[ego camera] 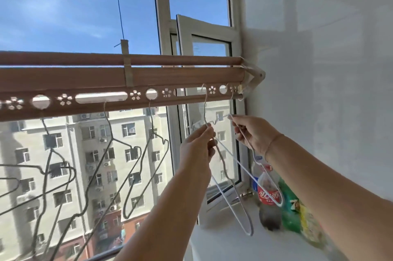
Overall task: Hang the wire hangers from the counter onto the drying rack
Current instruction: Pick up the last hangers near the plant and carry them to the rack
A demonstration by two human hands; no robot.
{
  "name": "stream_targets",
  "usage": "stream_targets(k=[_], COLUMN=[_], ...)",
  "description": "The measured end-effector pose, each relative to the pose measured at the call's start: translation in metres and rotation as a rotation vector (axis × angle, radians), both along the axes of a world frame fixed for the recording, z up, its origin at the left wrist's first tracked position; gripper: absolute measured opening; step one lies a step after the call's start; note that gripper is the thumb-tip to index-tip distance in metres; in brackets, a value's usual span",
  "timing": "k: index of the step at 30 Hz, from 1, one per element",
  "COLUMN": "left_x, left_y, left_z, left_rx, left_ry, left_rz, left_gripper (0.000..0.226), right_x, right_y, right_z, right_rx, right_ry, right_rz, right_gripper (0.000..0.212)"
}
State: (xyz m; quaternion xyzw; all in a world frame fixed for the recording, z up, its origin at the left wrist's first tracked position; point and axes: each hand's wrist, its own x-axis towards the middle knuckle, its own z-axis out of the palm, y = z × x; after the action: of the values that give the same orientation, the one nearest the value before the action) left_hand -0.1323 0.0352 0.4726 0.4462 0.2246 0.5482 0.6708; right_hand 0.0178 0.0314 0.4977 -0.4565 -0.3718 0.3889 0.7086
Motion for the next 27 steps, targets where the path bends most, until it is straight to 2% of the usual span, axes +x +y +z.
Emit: stream_targets(k=[4, 15, 27], left_x=[0.007, 0.016, 0.005], left_y=[0.011, 0.039, 0.044], left_z=[0.005, 0.003, -0.006], left_rx=[0.001, -0.043, -0.063], left_ry=[-0.012, -0.035, -0.028], left_rz=[0.01, 0.082, 0.065], left_gripper=[0.015, 0.011, 0.014], right_x=[0.01, 0.023, 0.02], right_y=[0.014, 0.042, 0.029], right_z=[-0.003, -0.012, -0.012], right_rx=[-0.015, -0.07, -0.09], right_ry=[0.0, 0.01, 0.008], right_rz=[0.029, 0.101, 0.167], right_gripper=[0.029, 0.021, 0.013])
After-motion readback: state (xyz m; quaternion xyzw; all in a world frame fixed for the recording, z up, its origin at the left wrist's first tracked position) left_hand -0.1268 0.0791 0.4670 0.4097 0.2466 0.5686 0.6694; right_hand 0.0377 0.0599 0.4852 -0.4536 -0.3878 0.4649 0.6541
